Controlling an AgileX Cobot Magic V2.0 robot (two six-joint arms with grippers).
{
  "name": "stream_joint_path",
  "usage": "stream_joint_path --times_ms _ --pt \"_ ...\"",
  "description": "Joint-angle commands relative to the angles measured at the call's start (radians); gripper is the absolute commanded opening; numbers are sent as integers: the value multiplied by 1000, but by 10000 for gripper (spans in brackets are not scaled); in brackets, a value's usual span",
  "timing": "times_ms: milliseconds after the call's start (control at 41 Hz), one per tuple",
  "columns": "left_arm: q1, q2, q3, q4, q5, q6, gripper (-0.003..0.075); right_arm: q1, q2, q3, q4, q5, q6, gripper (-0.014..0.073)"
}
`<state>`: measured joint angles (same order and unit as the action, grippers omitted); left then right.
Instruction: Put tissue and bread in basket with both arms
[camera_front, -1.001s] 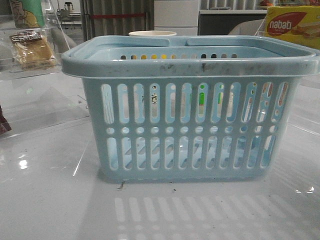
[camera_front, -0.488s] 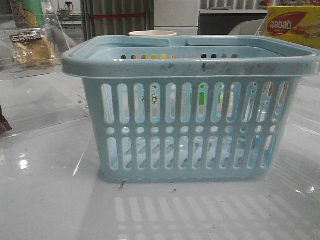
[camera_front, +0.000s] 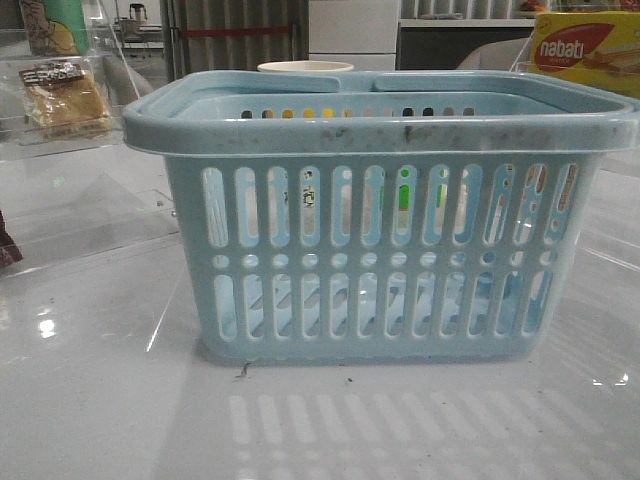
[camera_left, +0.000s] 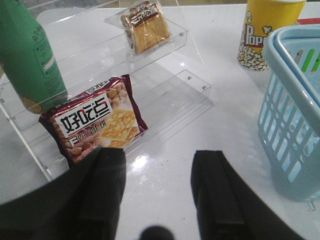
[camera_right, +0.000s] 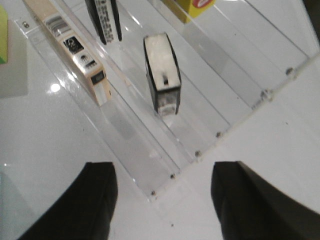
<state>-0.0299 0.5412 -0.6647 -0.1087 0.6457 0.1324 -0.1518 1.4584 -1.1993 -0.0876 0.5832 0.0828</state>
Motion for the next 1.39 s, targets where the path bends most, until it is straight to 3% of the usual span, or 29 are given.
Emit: stream_joint_path --times_ms 0,366,659,879,952,1367 --pt "-2 10 -26 -7 -70 -5 335 -7 35 -82 -16 -89 0 521" --pt "-2 10 -26 -7 -70 -5 255 -7 257 -210 -67 -150 -1 521" --pt "-2 10 -26 -7 -70 -5 254 -7 340 -222 -81 -227 -1 512" --pt "-2 10 -26 -7 -70 -5 254 -7 346 -222 -107 -230 -1 256" --pt "-2 10 -26 -7 -70 -5 254 -7 342 -224 -107 -231 -1 212" --pt "-2 10 -26 -7 -70 -5 254 13 133 -224 -96 -174 -1 196"
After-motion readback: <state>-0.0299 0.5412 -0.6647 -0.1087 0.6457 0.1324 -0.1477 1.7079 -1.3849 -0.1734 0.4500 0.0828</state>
